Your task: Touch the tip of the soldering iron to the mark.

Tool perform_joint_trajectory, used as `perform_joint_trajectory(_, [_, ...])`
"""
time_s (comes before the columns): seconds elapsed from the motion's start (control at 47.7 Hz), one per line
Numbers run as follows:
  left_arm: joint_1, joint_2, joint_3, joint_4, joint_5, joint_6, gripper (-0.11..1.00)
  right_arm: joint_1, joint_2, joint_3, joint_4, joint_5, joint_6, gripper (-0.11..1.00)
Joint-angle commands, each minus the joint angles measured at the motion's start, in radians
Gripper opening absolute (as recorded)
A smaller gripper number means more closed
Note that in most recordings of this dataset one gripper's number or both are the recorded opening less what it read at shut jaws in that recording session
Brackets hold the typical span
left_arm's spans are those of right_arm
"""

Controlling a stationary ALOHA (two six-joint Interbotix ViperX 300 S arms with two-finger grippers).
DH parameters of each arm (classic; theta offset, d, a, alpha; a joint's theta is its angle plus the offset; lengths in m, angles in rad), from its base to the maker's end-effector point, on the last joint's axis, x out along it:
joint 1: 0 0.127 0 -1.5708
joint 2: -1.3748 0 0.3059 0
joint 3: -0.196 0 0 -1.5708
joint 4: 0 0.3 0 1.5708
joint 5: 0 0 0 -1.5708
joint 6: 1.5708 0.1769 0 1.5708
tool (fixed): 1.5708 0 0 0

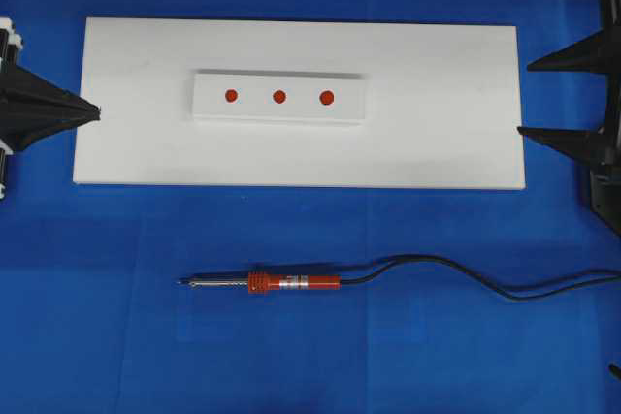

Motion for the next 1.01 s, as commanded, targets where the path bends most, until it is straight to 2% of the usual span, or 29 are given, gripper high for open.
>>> perform_joint_trajectory(0.0, [0.0,0.005,-0.008,0.003,-0.009,0.0,0.0,0.0,0.003,0.009,0.002,-0.037,0.003,0.85])
perform_joint_trajectory(0.985, [0.0,0.006,-0.009,0.002,-0.009,0.0,0.0,-0.003,0.002,0.02,0.011,-0.057,0.005,0.85])
